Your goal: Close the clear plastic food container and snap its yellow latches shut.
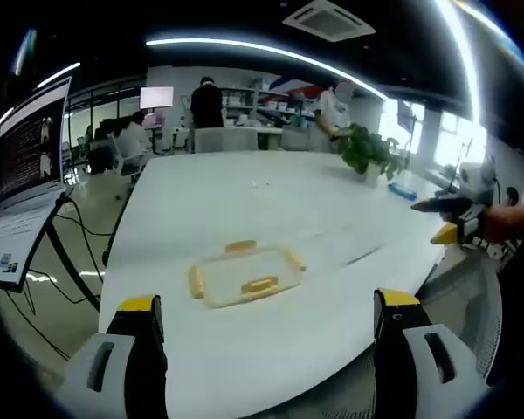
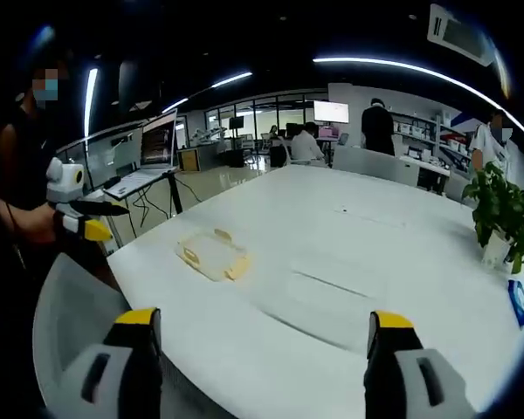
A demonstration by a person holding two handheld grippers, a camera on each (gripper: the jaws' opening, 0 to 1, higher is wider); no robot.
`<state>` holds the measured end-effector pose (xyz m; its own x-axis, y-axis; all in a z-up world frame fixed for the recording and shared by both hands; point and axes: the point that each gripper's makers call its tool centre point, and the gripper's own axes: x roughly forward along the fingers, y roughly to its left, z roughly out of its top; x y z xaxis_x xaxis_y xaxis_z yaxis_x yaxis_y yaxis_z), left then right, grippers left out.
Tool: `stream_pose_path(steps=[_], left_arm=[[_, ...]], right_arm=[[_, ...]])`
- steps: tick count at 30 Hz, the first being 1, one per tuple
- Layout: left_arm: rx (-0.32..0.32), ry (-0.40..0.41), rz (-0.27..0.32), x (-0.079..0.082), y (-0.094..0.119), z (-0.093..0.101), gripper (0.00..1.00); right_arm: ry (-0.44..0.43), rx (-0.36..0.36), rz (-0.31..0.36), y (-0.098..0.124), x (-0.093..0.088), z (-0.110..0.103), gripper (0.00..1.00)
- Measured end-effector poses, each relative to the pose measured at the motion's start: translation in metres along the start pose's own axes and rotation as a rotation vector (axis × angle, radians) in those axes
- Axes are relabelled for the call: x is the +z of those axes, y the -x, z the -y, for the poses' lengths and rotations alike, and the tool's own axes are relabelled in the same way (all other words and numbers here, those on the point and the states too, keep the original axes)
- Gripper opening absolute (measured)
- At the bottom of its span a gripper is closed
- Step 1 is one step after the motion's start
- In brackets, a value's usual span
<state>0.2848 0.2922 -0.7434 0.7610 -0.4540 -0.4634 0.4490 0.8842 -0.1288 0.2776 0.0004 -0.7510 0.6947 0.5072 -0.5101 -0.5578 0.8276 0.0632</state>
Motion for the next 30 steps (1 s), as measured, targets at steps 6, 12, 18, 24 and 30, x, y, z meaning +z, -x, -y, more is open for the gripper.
stream_pose_path(steps=[6,12,18,24,30], left_arm=[[0.0,0.001,0.002,0.0,-0.001,-0.002,0.99],[0.004,0.005,0.004,0.001,0.0,-0.003,0.99],[0.007,0.011,0.003,-0.001,0.0,-0.004,0.99],[0.008,0.013,-0.002,-0.003,0.0,-0.005,0.99],[0.006,0.002,-0.01,-0.006,-0.001,-0.006,0.99]], right_arm=[[0.005,0.0,0.003,-0.003,0.002,0.0,1.0],[-0.001,-0.001,0.001,-0.004,0.002,0.0,1.0],[-0.001,-0.001,0.003,-0.005,0.002,0.001,1.0],[0.004,0.007,0.007,-0.007,0.002,-0.001,1.0],[0.012,0.021,0.011,-0.015,0.003,-0.004,1.0]])
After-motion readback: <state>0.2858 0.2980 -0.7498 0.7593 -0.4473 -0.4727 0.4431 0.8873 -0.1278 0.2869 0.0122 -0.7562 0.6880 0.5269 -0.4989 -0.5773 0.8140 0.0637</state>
